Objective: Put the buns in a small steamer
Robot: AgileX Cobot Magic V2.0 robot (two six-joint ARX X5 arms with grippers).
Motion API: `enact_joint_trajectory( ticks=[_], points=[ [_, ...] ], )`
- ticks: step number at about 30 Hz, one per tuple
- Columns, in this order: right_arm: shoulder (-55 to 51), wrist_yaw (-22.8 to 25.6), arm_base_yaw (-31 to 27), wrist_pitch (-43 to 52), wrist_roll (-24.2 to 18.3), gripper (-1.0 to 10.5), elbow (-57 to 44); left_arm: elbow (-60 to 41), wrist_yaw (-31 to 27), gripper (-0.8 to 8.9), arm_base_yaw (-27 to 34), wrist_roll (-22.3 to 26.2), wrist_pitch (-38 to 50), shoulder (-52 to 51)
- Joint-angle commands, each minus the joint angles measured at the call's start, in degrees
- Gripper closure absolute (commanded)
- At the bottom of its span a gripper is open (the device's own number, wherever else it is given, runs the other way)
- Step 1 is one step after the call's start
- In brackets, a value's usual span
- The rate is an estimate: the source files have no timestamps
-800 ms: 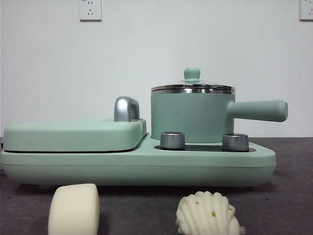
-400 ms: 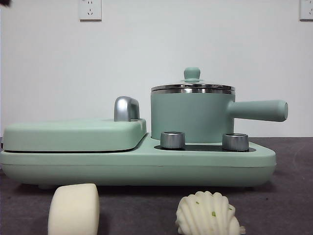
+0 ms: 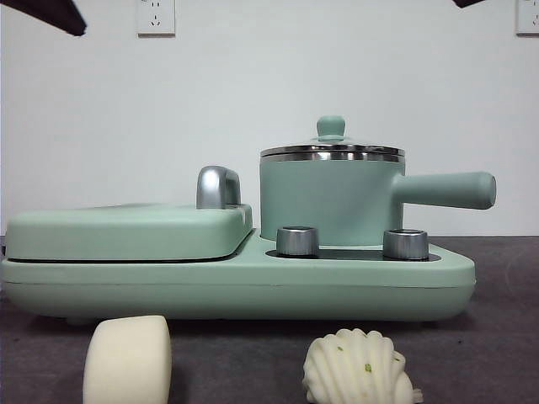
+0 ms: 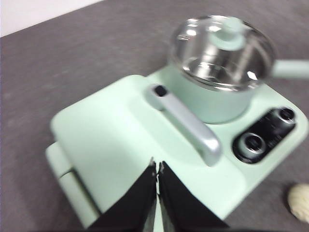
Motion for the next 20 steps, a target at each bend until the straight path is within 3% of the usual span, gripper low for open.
enact_joint_trajectory(
  ticks=[1,4,5,14,20],
  points=[
    [0.31,0.20,1.11,-0.50,-4.92,8.8,0.87,1.27,0.13,7.70,-1.88,3.26,-0.09,0.37],
    [0.26,0.76,1.20,-1.62,-4.96,6.7,0.87,1.27,0.13,5.56,-3.45,3.21,0.00,0.39],
    [0.26,1.62,1.20,-1.84,-4.57,6.5,0.87,1.27,0.13,5.20,-3.87,3.21,0.02,0.39],
    [0.20,4.22,1.20,-2.14,-2.51,6.5,0.87,1.27,0.13,5.07,-8.26,3.19,3.50,1.16],
    [0.20,4.26,1.20,-1.90,0.76,6.5,0.87,1.27,0.11,5.11,-13.07,0.31,12.85,6.78]
  ],
)
